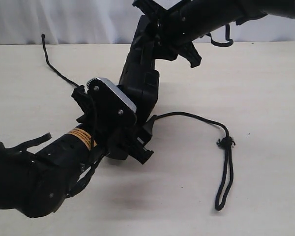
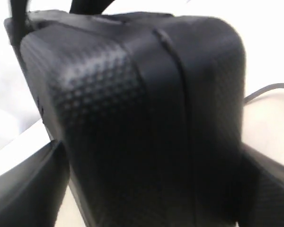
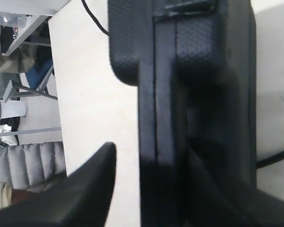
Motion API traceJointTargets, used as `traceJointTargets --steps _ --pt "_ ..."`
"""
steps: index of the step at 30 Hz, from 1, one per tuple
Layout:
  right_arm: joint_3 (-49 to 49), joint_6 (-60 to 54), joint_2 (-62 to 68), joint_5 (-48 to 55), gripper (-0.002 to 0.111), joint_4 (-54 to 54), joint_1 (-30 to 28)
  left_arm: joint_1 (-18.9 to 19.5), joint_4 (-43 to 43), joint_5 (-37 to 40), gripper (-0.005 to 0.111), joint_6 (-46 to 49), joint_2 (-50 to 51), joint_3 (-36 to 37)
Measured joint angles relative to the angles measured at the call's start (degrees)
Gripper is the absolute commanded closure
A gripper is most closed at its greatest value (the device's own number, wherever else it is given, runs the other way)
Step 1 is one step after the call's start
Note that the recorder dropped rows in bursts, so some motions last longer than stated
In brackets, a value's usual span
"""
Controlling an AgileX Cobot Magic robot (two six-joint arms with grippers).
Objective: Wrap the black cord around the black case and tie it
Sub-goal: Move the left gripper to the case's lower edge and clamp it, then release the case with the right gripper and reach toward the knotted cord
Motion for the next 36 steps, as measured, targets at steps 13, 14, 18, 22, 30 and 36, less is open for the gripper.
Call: traceJointTargets --steps 13,14,18,22,30,36 --pt "-0.33 -15.48 -9.04 20.50 0.036 -11.68 -17.50 -0.28 1.85 5.19 0.107 6.79 -0.22 0.00" --pt "-0.33 -18.22 -10.00 21.50 0.036 -13.32 -18.02 -0.28 1.85 5.30 0.107 6.79 -0.22 0.00" --pt "0.23 -30.81 -13.11 24.80 0.038 -19.57 -18.27 -0.28 1.85 5.30 0.107 6.79 -0.22 0.00" --pt "6.14 -48.52 -15.36 26.79 0.042 -19.08 -18.27 -0.28 1.06 5.18 0.107 6.79 -0.63 0.00" --pt "23.64 -77.02 -15.82 27.58 0.042 -28.20 -17.28 -0.70 -4.63 5.92 0.107 6.33 -3.35 0.00" --pt "30.94 -87.78 -15.82 14.42 0.042 -43.11 -10.37 -0.70 -4.43 7.33 0.107 6.33 -3.55 0.00"
